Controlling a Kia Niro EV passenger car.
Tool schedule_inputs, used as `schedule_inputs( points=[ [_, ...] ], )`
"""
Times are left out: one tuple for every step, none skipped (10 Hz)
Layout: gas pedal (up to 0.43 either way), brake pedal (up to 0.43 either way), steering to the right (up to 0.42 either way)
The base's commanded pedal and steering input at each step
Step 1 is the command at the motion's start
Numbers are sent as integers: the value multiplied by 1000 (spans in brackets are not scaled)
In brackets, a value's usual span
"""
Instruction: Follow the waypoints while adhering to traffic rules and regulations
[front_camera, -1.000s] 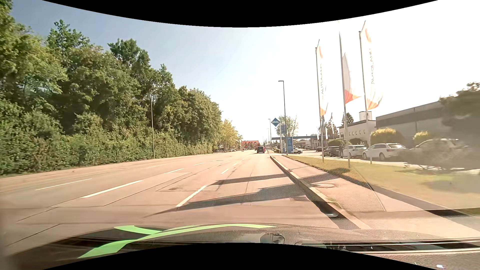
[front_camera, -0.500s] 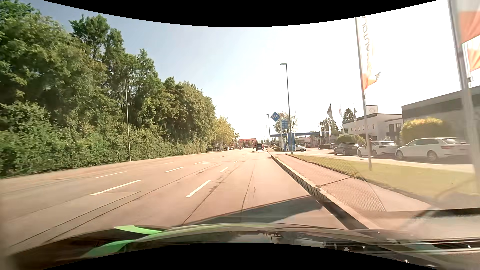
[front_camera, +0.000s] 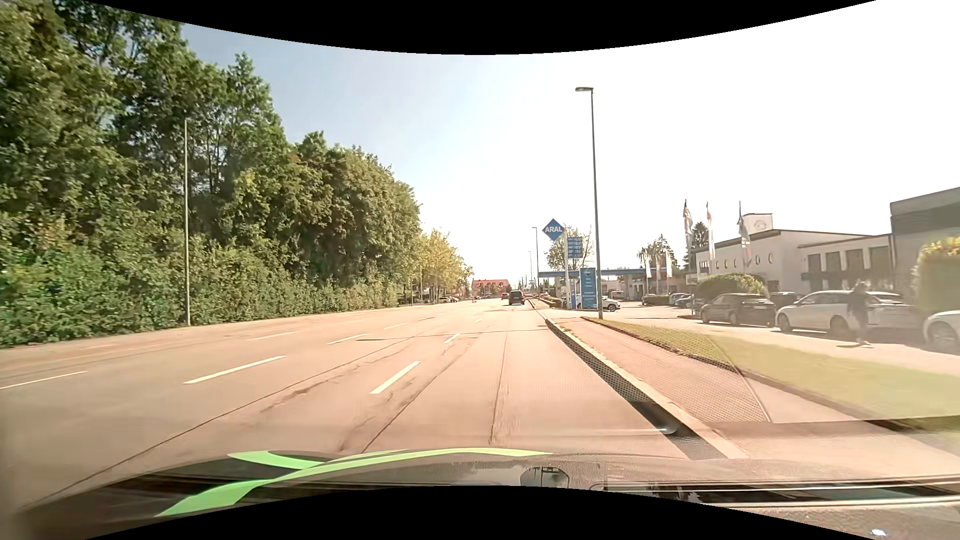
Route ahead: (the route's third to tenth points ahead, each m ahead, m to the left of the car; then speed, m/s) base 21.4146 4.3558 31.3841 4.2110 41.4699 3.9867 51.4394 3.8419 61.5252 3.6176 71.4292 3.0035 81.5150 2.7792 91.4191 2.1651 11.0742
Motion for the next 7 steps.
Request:
schedule_inputs(
  points=[
    [0, 0, 4],
    [0, 12, 4],
    [0, 55, 4],
    [0, 134, 5],
    [0, 171, 4],
    [0, 171, 4],
    [0, 171, 4]
  ],
)
